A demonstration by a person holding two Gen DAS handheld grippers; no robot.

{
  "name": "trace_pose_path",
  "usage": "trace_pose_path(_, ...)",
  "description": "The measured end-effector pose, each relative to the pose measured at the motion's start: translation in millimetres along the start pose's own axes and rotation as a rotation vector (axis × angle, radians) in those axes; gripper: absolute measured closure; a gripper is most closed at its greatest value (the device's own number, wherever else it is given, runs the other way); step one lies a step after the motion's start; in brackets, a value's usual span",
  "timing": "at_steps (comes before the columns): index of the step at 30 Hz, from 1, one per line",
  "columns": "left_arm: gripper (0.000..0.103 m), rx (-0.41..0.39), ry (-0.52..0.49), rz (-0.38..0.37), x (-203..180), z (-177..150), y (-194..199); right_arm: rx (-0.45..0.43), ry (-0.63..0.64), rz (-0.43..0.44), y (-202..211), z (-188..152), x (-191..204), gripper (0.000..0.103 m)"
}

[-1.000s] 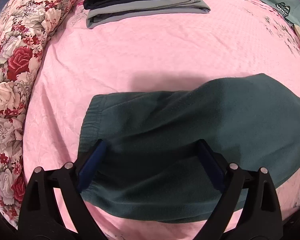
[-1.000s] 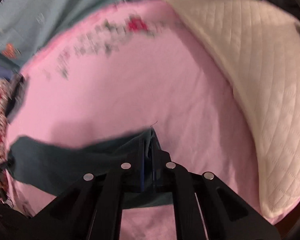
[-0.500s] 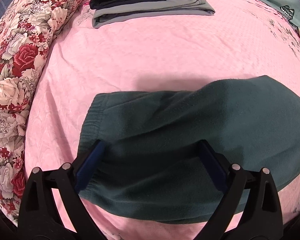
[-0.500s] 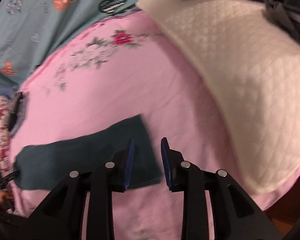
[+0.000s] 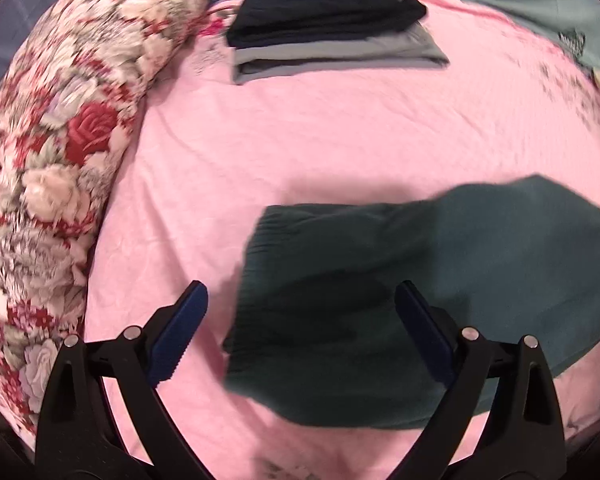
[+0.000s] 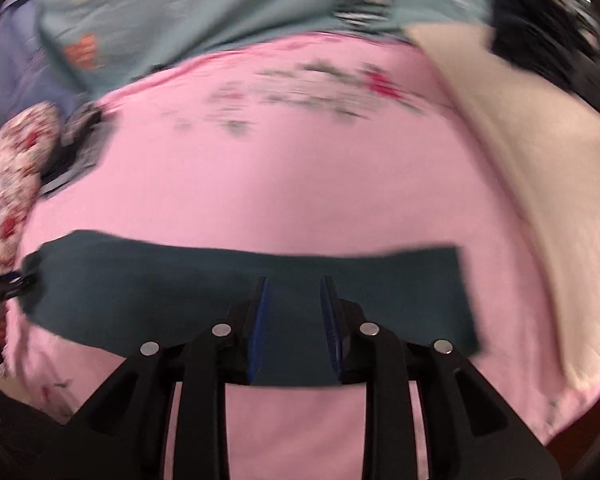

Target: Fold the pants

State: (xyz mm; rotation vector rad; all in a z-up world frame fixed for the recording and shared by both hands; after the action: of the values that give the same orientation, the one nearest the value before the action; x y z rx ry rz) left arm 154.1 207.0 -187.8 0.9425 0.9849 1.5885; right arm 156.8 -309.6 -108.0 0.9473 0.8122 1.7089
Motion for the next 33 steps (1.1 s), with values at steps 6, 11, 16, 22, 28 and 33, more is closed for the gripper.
trace_pose_path(6,0.007,-0.085,0.009,-0.152,-10,2,27,0.112,0.042,0.447,-88,63,130,0.076)
trace_pose_path(11,0.007,-0.042,-0.086,-0.249,-51,-10,5,0.249,0.175,0.513,-150,97,196,0.076)
trace_pose_path(16,0.007,-0.015,-0.139,-0.219,-68,-28,-12,0.376,0.339,0.487,-189,97,233,0.076)
trace_pose_path(22,0.007,0.003,-0.155,-0.211,-65,-28,-15,0.533,0.517,0.554,-189,72,245,0.076)
trace_pose_path(28,0.007,0.027,-0.162,-0.188,-65,-30,-15,0.472,0.552,0.554,-187,91,239,0.069)
trace_pose_path(33,0.007,0.047,-0.155,-0.184,-65,-29,-17,0.601,0.58,0.621,-205,82,240,0.062)
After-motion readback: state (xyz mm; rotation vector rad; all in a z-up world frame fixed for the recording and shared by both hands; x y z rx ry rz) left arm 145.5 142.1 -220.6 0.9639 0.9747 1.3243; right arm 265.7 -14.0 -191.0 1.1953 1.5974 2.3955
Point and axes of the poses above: each gripper's, at about its wrist camera, not at the fingertips, and y roughly against the way its jaws point, x to its left, z to its top, the point moved 2 cm from there along -y, roughly the way its jaws point, and after that the axes turned 4 degrees about x, right-handed, at the moved point
